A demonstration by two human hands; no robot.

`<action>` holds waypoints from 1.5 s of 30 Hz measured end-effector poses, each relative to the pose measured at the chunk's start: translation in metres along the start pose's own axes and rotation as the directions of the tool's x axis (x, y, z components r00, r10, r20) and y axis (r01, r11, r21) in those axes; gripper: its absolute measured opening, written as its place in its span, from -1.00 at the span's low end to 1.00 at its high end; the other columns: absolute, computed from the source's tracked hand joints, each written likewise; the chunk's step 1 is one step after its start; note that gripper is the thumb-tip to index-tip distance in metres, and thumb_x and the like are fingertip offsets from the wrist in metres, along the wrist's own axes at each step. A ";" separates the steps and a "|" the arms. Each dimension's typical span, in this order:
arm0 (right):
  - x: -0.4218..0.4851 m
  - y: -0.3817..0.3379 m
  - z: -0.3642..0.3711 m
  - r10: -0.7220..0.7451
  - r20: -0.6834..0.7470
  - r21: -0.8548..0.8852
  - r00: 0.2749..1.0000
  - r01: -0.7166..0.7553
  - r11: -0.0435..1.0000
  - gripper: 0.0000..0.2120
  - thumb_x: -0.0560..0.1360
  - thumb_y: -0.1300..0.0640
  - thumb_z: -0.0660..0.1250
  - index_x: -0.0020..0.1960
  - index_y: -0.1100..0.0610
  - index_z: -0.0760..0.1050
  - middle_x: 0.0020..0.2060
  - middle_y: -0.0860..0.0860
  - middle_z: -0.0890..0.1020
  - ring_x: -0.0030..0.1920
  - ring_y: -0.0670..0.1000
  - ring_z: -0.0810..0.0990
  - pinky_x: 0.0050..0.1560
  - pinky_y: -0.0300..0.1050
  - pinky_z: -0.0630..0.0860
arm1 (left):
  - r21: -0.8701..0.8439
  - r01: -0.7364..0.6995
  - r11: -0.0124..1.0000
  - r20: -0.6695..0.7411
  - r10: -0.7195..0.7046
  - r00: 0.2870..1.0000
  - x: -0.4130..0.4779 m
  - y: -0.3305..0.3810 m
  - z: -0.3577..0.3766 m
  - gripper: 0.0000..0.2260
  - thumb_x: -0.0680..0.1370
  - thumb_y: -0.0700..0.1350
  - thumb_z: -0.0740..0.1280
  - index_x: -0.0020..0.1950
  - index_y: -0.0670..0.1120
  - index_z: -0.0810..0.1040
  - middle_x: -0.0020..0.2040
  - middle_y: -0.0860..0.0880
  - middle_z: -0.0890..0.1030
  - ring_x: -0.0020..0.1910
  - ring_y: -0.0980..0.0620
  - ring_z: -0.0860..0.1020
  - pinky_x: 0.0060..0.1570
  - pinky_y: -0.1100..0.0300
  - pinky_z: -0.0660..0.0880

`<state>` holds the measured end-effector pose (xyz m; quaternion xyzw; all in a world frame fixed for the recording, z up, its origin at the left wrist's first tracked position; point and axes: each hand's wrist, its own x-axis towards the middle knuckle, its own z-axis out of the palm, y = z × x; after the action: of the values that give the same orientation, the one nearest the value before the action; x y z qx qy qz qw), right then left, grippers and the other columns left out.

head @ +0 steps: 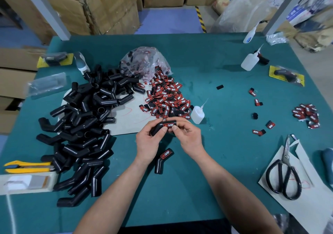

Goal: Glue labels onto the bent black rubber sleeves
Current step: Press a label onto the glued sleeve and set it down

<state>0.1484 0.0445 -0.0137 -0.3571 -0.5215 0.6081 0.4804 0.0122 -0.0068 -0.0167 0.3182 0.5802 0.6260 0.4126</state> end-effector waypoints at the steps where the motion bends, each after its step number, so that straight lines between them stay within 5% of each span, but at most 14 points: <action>1: 0.000 0.001 -0.001 -0.007 0.017 -0.017 1.000 0.007 1.000 -0.91 0.53 0.22 0.39 -0.07 0.17 0.67 0.12 0.09 0.68 0.13 0.15 0.66 0.11 -0.04 0.61 | 0.005 -0.010 1.000 -0.001 0.010 1.000 -0.001 0.000 0.000 -0.69 0.52 -0.37 0.49 0.13 0.00 0.69 0.06 0.09 0.75 0.07 0.15 0.68 0.12 0.34 0.54; 9: 0.001 0.000 -0.001 -0.034 0.049 -0.127 0.998 0.040 0.991 -0.88 0.52 0.38 0.40 -0.19 0.29 0.63 0.08 0.02 0.68 0.14 0.08 0.64 0.21 -0.13 0.51 | 0.010 -0.077 0.997 0.020 0.077 0.997 -0.005 0.002 0.000 -0.71 0.49 -0.29 0.49 0.13 0.02 0.68 0.07 0.04 0.72 0.10 0.13 0.66 0.16 0.31 0.52; 14: 0.000 -0.006 0.000 -0.029 0.050 -0.050 0.998 0.031 0.998 -0.75 0.51 0.36 0.42 -0.22 0.05 0.65 0.11 0.09 0.68 0.15 0.13 0.64 0.23 -0.06 0.52 | 0.027 -0.105 0.994 0.017 0.105 0.994 -0.006 0.003 0.001 -0.66 0.48 -0.27 0.49 0.10 0.16 0.71 0.09 0.07 0.72 0.12 0.10 0.66 0.18 0.28 0.53; 18: 0.001 -0.002 -0.002 0.014 0.050 -0.088 0.999 -0.009 0.996 -0.92 0.50 0.32 0.41 -0.16 0.27 0.65 0.08 0.02 0.68 0.14 0.09 0.63 0.24 -0.05 0.50 | 0.045 -0.140 0.989 0.027 0.139 0.990 -0.006 0.005 0.001 -0.62 0.49 -0.22 0.48 0.11 0.26 0.71 0.11 0.07 0.71 0.13 0.09 0.65 0.19 0.27 0.52; 22: 0.000 -0.004 0.001 0.012 0.043 -0.073 0.999 -0.009 0.997 -0.89 0.50 0.34 0.39 -0.15 0.20 0.65 0.06 0.02 0.66 0.14 0.05 0.61 0.23 -0.10 0.49 | 0.032 -0.147 0.989 0.029 0.146 0.989 -0.007 0.004 0.001 -0.65 0.49 -0.22 0.48 0.11 0.23 0.71 0.11 0.05 0.71 0.13 0.08 0.65 0.18 0.27 0.52; 26: -0.001 -0.002 0.001 0.029 0.053 -0.085 0.998 -0.024 0.996 -0.91 0.52 0.34 0.39 -0.09 0.35 0.65 0.09 0.11 0.63 0.16 0.05 0.60 0.25 -0.09 0.50 | 0.039 -0.148 0.988 0.009 0.148 0.989 -0.007 0.004 0.002 -0.67 0.49 -0.20 0.49 0.08 0.24 0.71 0.10 0.06 0.71 0.13 0.08 0.66 0.18 0.27 0.53; 37: 0.000 -0.004 0.004 0.019 0.019 -0.089 1.000 -0.017 0.996 -0.84 0.51 0.30 0.38 -0.13 0.08 0.67 0.01 -0.09 0.65 0.10 -0.03 0.60 0.19 -0.14 0.49 | 0.092 -0.215 0.972 0.037 0.212 0.977 -0.007 0.001 0.004 -0.75 0.50 -0.19 0.47 0.13 0.06 0.66 0.10 0.16 0.68 0.13 0.12 0.64 0.21 0.27 0.51; 45: -0.001 -0.003 0.003 0.051 0.026 -0.059 0.998 -0.049 0.997 -0.89 0.50 0.29 0.38 -0.06 0.17 0.68 0.02 -0.08 0.65 0.11 0.01 0.60 0.23 -0.06 0.50 | 0.092 -0.249 0.964 0.046 0.246 0.968 -0.007 0.001 0.004 -0.72 0.50 -0.32 0.46 0.12 -0.01 0.66 0.10 0.15 0.68 0.13 0.12 0.64 0.20 0.27 0.51</action>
<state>0.1464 0.0425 -0.0105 -0.3755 -0.5366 0.6093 0.4470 0.0189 -0.0108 -0.0148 0.4182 0.5584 0.6383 0.3252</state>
